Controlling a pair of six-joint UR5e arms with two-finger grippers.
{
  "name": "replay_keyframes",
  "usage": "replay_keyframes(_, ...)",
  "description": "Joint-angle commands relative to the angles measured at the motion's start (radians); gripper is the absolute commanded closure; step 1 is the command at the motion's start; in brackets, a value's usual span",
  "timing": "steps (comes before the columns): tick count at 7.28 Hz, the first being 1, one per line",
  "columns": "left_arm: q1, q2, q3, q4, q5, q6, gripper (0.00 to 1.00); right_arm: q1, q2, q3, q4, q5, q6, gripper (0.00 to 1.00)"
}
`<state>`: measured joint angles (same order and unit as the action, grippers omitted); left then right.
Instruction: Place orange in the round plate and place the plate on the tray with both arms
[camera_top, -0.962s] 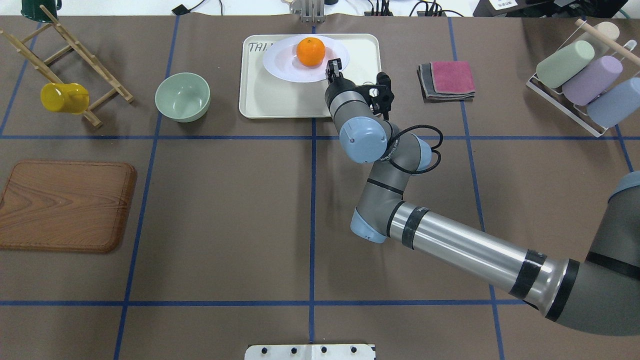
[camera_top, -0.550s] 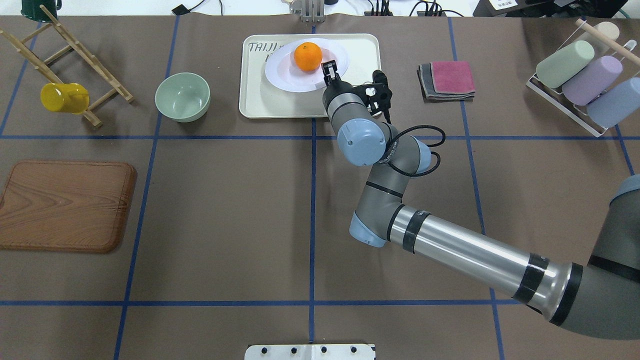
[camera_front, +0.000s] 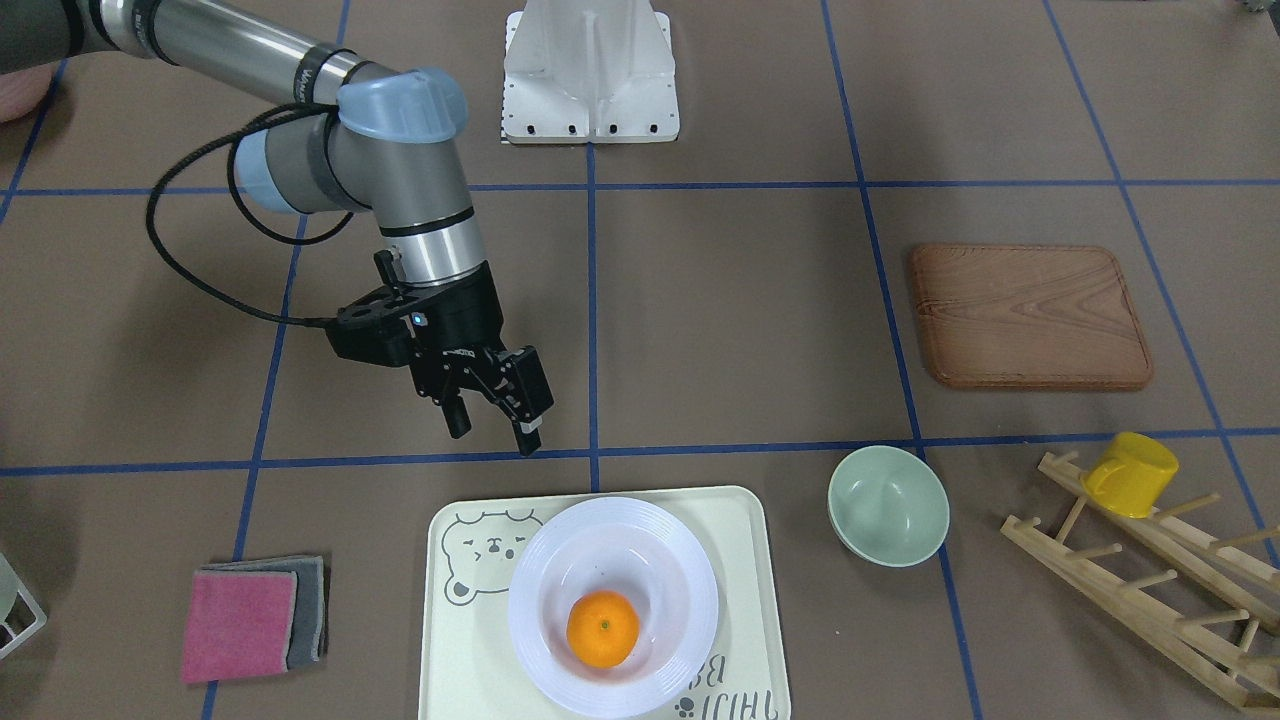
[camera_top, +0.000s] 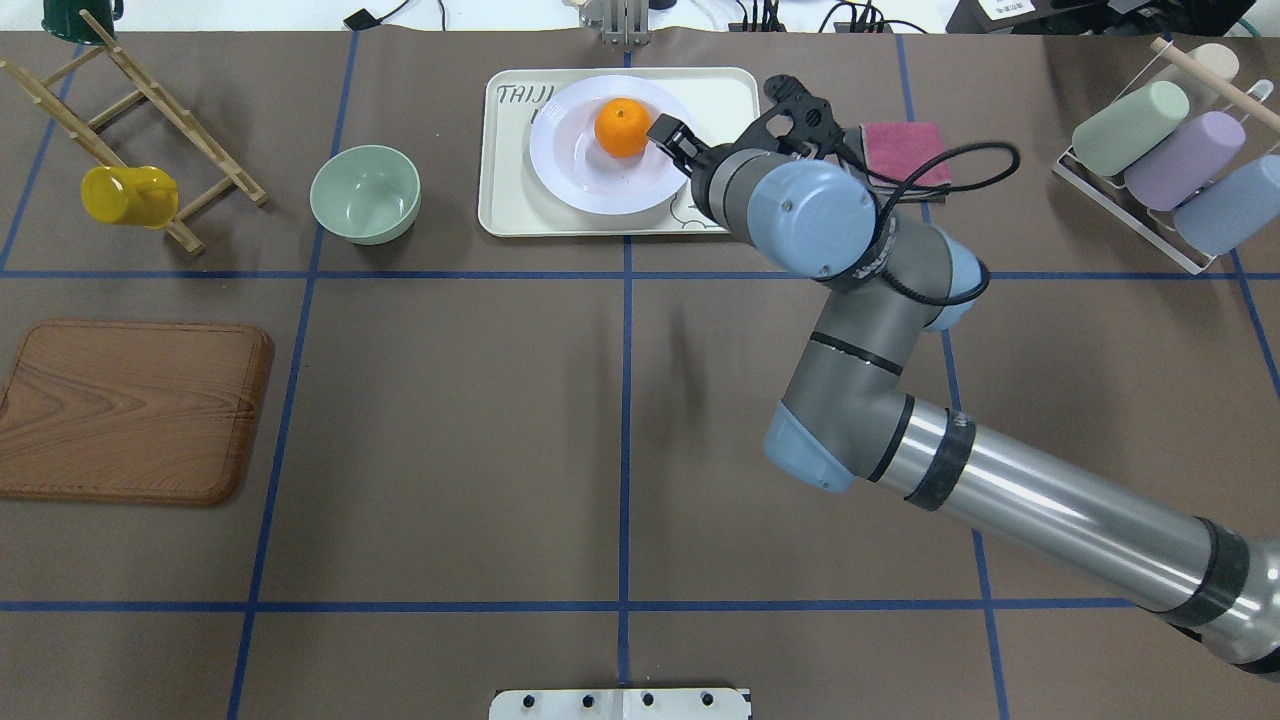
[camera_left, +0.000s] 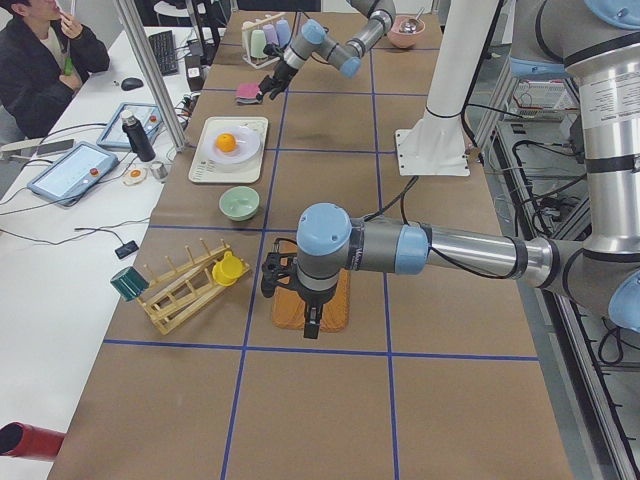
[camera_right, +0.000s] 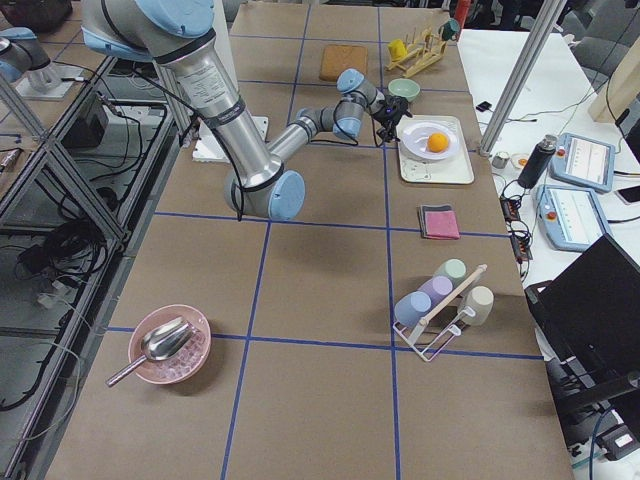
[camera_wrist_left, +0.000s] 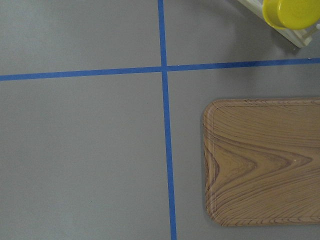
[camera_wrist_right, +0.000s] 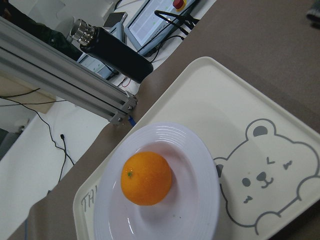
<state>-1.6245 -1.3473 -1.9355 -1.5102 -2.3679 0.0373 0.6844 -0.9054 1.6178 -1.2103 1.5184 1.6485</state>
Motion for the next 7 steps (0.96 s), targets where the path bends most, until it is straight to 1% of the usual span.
replay_keyframes(1, 0.000, 0.002, 0.007, -0.005, 0.001, 0.000, 0.02, 0.177, -0.100, 0.161, -0.231, 0.254, -0.386, 0.00)
replay_keyframes(3, -0.003, 0.005, 0.001, -0.001, 0.015, 0.001, 0.02, 0.393, -0.278, 0.175, -0.233, 0.496, -0.827, 0.00)
replay_keyframes(4, -0.003, 0.017, 0.000, 0.007, 0.013, 0.006, 0.02, 0.482, -0.367, 0.174, -0.233, 0.561, -1.036, 0.00)
replay_keyframes(5, 0.001, 0.045, -0.002, 0.007, 0.025, 0.010, 0.02, 0.553, -0.447, 0.172, -0.235, 0.589, -1.188, 0.00)
replay_keyframes(7, 0.002, 0.047, -0.004, 0.005, 0.032, 0.010, 0.02, 0.679, -0.602, 0.166, -0.238, 0.656, -1.437, 0.00)
